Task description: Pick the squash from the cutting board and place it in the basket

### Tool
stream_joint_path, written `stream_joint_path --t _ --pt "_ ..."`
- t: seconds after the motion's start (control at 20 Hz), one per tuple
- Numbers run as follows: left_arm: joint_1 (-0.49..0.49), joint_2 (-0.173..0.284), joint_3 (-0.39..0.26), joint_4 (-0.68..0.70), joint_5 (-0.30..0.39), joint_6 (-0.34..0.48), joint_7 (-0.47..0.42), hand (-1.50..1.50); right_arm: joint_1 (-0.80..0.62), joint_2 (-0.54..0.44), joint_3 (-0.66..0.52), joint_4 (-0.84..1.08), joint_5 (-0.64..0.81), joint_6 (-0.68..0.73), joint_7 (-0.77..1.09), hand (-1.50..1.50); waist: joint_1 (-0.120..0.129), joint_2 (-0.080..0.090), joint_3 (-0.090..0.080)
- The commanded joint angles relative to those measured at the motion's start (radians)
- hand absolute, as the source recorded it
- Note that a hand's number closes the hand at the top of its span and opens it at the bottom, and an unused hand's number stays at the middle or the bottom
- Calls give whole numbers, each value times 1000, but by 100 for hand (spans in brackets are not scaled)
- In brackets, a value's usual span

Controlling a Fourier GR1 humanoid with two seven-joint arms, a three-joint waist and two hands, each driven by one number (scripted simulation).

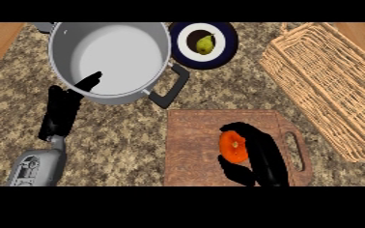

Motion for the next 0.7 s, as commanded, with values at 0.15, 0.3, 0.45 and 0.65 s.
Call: stream_joint_path --t 0.15,0.3,0.45,0.65 --pt "5 -27 -11 -49 -8 -1 52 0 -81 7 15 47 142 -19 10 150 4 -1 1" --pt "-1 -26 -14 -52 -29 13 39 0 -84 -44 44 39 188 55 15 150 4 -1 0" --pt "-13 -7 -2 -15 -10 -19 21 0 -105 -152 142 94 264 190 -27 150 16 -1 -2" --pt "-32 -13 3 16 -21 -4 1 0 -194 -161 265 122 376 327 -3 150 15 2 -2"
